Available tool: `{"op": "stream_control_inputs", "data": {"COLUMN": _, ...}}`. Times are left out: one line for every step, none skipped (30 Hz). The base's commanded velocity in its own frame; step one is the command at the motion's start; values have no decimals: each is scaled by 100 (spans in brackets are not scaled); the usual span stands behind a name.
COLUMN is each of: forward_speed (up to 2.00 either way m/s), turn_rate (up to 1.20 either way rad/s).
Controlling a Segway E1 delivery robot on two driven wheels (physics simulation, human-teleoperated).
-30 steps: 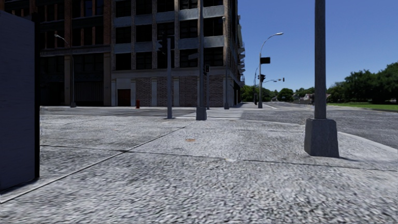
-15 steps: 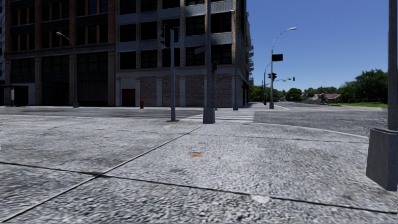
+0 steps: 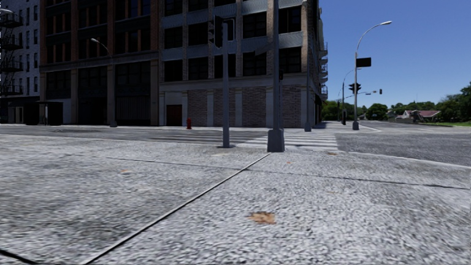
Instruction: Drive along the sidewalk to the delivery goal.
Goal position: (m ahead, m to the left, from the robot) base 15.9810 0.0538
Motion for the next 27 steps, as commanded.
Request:
{"op": "stream_control_inputs", "data": {"forward_speed": 200, "turn_rate": 19}}
{"op": "stream_control_inputs", "data": {"forward_speed": 200, "turn_rate": 19}}
{"op": "stream_control_inputs", "data": {"forward_speed": 199, "turn_rate": 19}}
{"op": "stream_control_inputs", "data": {"forward_speed": 199, "turn_rate": 19}}
{"op": "stream_control_inputs", "data": {"forward_speed": 199, "turn_rate": 19}}
{"op": "stream_control_inputs", "data": {"forward_speed": 199, "turn_rate": 19}}
{"op": "stream_control_inputs", "data": {"forward_speed": 199, "turn_rate": 19}}
{"op": "stream_control_inputs", "data": {"forward_speed": 198, "turn_rate": 19}}
{"op": "stream_control_inputs", "data": {"forward_speed": 198, "turn_rate": 19}}
{"op": "stream_control_inputs", "data": {"forward_speed": 196, "turn_rate": 19}}
{"op": "stream_control_inputs", "data": {"forward_speed": 196, "turn_rate": 19}}
{"op": "stream_control_inputs", "data": {"forward_speed": 196, "turn_rate": 19}}
{"op": "stream_control_inputs", "data": {"forward_speed": 195, "turn_rate": 19}}
{"op": "stream_control_inputs", "data": {"forward_speed": 195, "turn_rate": 19}}
{"op": "stream_control_inputs", "data": {"forward_speed": 195, "turn_rate": 19}}
{"op": "stream_control_inputs", "data": {"forward_speed": 194, "turn_rate": 19}}
{"op": "stream_control_inputs", "data": {"forward_speed": 194, "turn_rate": 19}}
{"op": "stream_control_inputs", "data": {"forward_speed": 194, "turn_rate": 21}}
{"op": "stream_control_inputs", "data": {"forward_speed": 193, "turn_rate": 27}}
{"op": "stream_control_inputs", "data": {"forward_speed": 193, "turn_rate": 33}}
{"op": "stream_control_inputs", "data": {"forward_speed": 192, "turn_rate": 39}}
{"op": "stream_control_inputs", "data": {"forward_speed": 192, "turn_rate": 50}}
{"op": "stream_control_inputs", "data": {"forward_speed": 192, "turn_rate": 50}}
{"op": "stream_control_inputs", "data": {"forward_speed": 192, "turn_rate": 53}}
{"op": "stream_control_inputs", "data": {"forward_speed": 192, "turn_rate": 53}}
{"op": "stream_control_inputs", "data": {"forward_speed": 192, "turn_rate": 54}}
{"op": "stream_control_inputs", "data": {"forward_speed": 192, "turn_rate": 54}}
